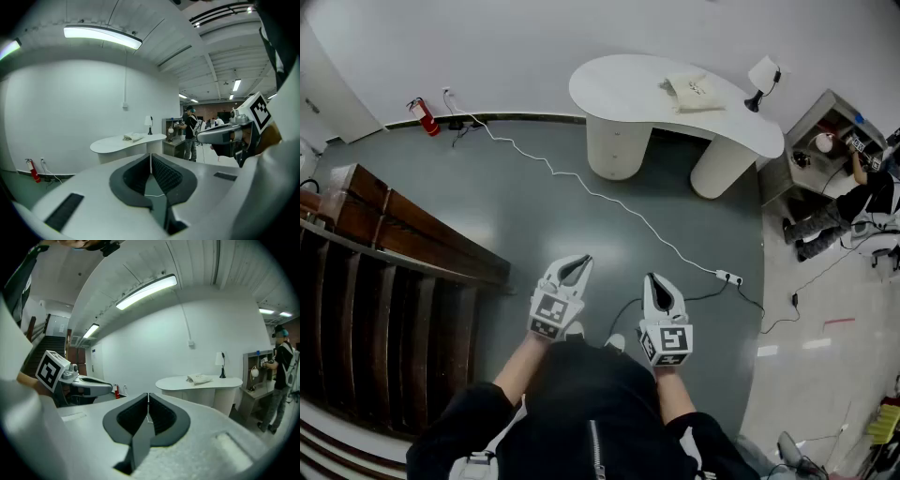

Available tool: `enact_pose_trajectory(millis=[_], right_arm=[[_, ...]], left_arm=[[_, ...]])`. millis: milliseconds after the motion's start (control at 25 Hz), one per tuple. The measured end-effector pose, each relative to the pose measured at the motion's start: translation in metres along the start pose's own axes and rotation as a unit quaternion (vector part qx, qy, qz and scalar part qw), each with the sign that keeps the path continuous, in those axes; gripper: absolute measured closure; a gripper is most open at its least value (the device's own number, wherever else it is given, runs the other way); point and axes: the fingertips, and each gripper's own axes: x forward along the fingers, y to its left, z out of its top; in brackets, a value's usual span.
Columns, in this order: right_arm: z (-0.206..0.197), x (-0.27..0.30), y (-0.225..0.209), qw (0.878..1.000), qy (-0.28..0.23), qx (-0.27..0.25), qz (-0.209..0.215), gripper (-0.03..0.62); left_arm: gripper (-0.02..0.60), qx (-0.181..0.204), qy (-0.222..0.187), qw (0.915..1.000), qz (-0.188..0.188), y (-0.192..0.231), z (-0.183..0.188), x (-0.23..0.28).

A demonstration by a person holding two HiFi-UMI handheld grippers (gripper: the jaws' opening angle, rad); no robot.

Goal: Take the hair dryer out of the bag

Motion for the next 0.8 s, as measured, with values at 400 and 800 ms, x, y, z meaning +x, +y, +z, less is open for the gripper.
enact_pose_trajectory(millis=[400, 800], right_arm=[[-0.015, -0.038, -0.024, 1.0, 0.012, -0.005, -0.016, 0.587], [-0.026, -0.066, -0.055, 1.0, 0.011, 0.015, -0.016, 0.586]], left_arm=[[0.561, -0.02, 0.005, 0.9998, -0.004, -0.045, -0.009, 0.002], [0.561, -0.022, 0.001, 0.9997, 0.004, -0.084, -0.001, 0.017]])
